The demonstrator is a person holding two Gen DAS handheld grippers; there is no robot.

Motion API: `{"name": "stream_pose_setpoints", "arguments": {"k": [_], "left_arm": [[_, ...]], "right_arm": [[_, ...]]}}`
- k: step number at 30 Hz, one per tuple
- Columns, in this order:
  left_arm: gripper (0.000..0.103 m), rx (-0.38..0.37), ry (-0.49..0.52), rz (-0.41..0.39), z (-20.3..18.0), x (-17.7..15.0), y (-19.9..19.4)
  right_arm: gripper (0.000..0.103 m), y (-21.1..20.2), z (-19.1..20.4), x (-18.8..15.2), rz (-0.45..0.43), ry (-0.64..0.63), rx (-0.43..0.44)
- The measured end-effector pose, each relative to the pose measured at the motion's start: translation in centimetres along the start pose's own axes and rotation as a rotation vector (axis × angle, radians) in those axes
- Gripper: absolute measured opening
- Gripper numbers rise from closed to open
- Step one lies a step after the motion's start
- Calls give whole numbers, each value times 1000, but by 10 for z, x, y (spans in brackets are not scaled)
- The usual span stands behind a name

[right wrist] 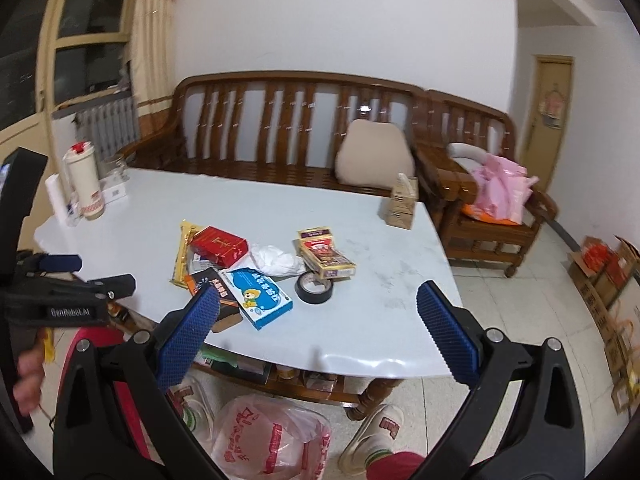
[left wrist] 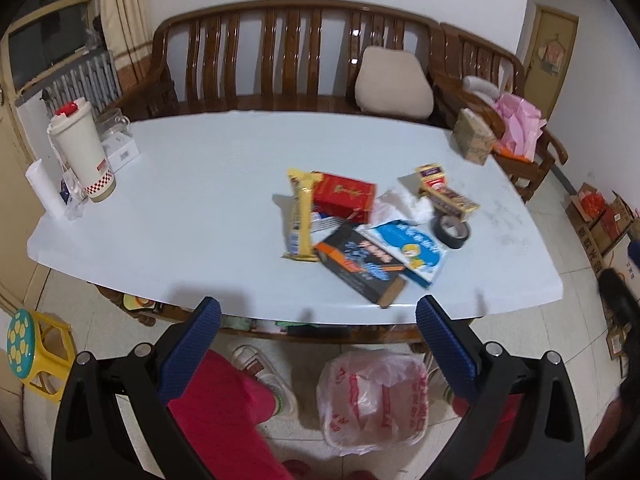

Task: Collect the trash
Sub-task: 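Grasp the yellow snack wrapper with the left gripper while the right gripper grasps the playing-card box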

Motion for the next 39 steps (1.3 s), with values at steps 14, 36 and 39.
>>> {"name": "stream_pose_setpoints", "arguments": {"k": [14,36,39], "left_arm": [[95,-65,44,195,26,50,53],[95,-71,97,379,22,81,141],[95,-80,89,382,23,82,151]], "right_arm": [[97,79,-38,68,182,-101,158],[97,219,-27,80,479,-225,320],[97,234,-24,74,507,-231,328]]}}
Point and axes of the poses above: each gripper's, at about its wrist camera, not at the fingertips, and y roughly the way its jaws point, z to its left, x to its top, the point moved 1 cm from there along y, roughly the way its jaws point, and after that the axes turned 2 degrees about -x, right-handed, at the moved point
